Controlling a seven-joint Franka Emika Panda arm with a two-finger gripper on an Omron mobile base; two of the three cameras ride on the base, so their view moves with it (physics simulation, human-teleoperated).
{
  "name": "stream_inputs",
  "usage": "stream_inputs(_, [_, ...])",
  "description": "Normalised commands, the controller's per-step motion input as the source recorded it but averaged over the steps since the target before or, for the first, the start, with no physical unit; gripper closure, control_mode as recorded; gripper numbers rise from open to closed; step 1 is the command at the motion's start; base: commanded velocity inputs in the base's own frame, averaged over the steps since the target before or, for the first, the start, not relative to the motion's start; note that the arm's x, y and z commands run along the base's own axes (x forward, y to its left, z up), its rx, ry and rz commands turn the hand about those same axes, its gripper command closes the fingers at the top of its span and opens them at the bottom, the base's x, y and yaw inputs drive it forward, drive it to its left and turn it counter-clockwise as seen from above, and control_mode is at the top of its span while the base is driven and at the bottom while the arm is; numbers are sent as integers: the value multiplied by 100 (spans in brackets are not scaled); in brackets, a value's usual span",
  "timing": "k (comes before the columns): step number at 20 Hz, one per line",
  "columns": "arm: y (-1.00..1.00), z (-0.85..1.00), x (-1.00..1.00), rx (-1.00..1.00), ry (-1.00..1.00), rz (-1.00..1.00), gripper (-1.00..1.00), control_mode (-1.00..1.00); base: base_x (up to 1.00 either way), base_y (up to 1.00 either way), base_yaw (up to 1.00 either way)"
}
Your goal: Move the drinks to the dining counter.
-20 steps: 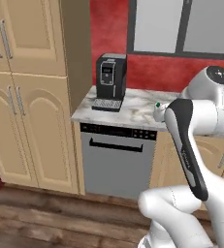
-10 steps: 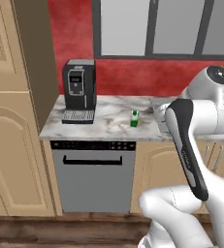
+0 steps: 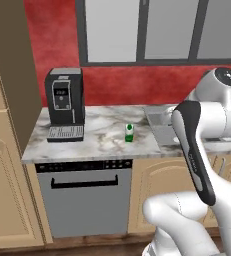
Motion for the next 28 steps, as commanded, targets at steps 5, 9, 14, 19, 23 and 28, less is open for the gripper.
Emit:
stream_inputs(5, [0, 0, 0, 0, 0, 0, -100, 100, 19, 24, -5])
stream_inputs(9, [0, 0, 0, 0, 0, 0, -100, 100, 30, 19, -5])
stream_inputs(14, [0, 0, 0, 0, 0, 0, -100, 100, 41, 15, -7])
stream_inputs(19, [0, 0, 0, 0, 0, 0, -100, 100, 36, 10, -7])
stream_inputs(23, [0, 0, 0, 0, 0, 0, -100, 100, 34, 10, -7])
stream_inputs(28, [0, 0, 0, 0, 0, 0, -100, 100, 29, 10, -6])
